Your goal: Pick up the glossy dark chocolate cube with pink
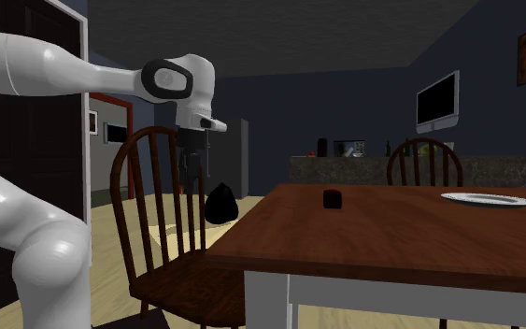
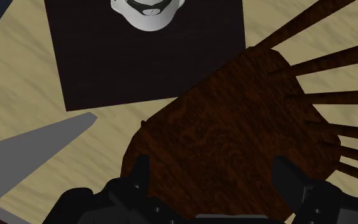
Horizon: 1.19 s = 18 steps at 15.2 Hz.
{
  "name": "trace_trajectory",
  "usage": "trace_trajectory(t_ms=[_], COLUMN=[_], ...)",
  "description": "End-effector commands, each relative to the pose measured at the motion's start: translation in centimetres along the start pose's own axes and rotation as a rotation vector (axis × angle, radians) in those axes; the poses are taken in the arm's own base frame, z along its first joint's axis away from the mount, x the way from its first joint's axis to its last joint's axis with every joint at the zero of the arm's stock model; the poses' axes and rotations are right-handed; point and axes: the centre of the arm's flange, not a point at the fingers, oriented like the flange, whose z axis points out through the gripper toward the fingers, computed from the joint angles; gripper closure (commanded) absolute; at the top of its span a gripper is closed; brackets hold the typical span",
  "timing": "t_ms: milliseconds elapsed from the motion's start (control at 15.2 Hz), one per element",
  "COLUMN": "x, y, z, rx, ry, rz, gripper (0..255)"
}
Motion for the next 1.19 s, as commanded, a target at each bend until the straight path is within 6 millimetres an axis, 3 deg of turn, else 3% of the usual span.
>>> trace_trajectory(t_ms=[0,1122], x=[0.0,18.6], y=[0.0,8.8], z=[0.0,-3.3], rx=[0.000,-0.026], ry=[0.000,0.101], rz=[0.000,-0.004], gripper=[0,0])
